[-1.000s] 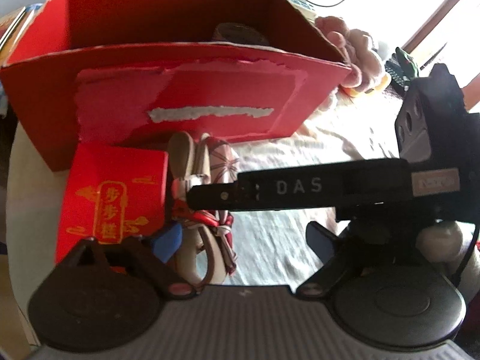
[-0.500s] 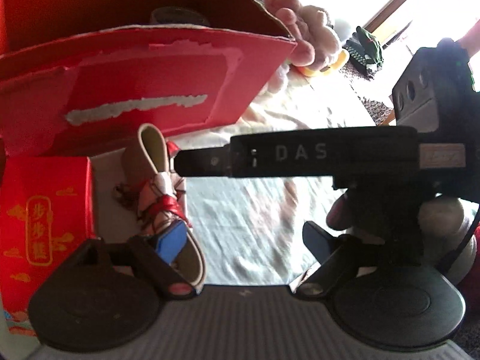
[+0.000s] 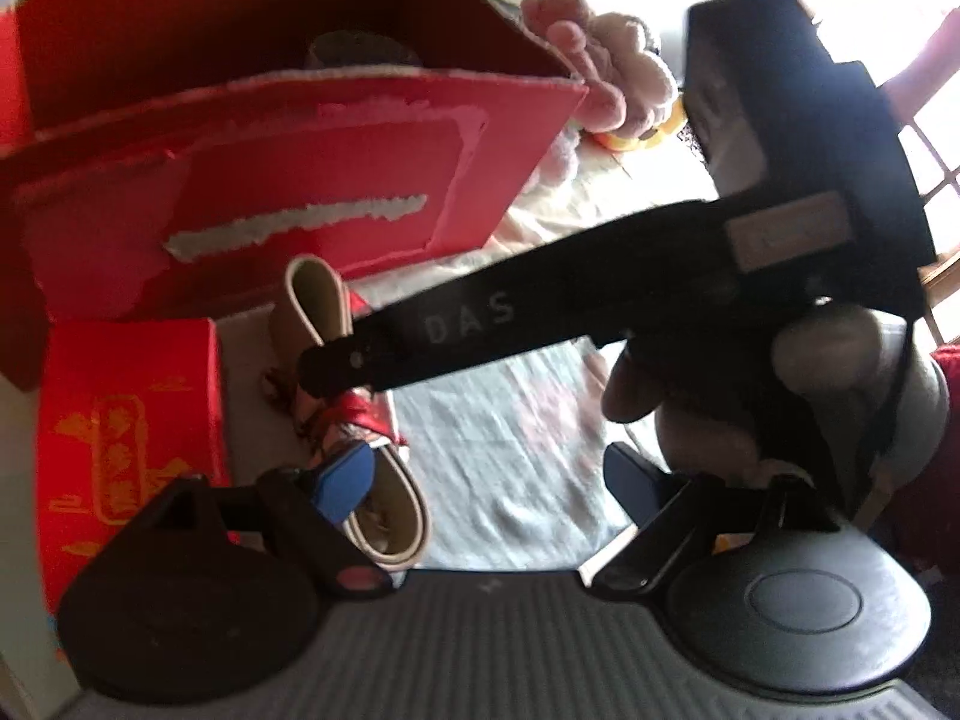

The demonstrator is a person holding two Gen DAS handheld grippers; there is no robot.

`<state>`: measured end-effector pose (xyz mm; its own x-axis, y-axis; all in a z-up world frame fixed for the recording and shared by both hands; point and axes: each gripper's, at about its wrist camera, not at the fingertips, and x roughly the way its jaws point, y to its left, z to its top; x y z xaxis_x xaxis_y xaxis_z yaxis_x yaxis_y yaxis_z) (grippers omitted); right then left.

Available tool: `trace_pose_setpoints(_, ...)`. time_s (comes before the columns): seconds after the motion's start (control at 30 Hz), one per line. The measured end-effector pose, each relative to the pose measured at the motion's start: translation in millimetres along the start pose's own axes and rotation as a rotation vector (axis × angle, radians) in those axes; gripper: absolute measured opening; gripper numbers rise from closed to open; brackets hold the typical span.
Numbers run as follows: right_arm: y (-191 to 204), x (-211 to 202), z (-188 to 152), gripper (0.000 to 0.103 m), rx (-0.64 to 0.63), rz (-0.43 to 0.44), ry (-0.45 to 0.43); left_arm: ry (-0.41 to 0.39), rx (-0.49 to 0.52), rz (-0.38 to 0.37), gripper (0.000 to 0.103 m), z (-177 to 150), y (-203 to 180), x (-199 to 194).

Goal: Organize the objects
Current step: 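Close the right gripper on the shoes and lift them, then carry the shoes in the right gripper over and into the red box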

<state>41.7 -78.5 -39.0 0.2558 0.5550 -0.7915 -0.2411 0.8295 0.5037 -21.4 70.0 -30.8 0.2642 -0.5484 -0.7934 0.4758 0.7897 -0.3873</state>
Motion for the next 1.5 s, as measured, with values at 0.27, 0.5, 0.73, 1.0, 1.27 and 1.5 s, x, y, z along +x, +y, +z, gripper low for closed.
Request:
trace_pose_setpoints(0.27,-10.0,-5.6,-7.3,0.047,0.064,0.024,-0.006,0.006,0.075,0.162,0.084,2.7,-6.0,6.5)
trace_pose_setpoints(0.5,-12.5,7.8,-10.0,0.048,0.139,0.069,0.053,0.116,0.091,0.258,0.063,3.8,-9.7,48.8)
trace_pose_setpoints(0.73,-8.5,7.8,-14.8,0.035,0.15,0.094,0.051,0.13,0.108,0.308,0.05,7.2,-15.7,57.2)
trace_pose_setpoints(1.0,-6.2,-27.5,-20.7,0.03,0.15,0.063,0.003,0.122,0.15,0.272,0.044,12.0,-29.0,47.7)
trace_pose_setpoints(1.27,1.6,-96.1,-16.4,0.03,0.138,0.019,-0.191,0.037,0.314,0.187,0.044,33.4,-70.2,24.6)
trace_pose_setpoints(1.5,19.9,-140.1,10.5,0.03,0.047,0.015,-0.391,-0.129,0.395,0.149,0.045,71.9,-98.8,-14.5)
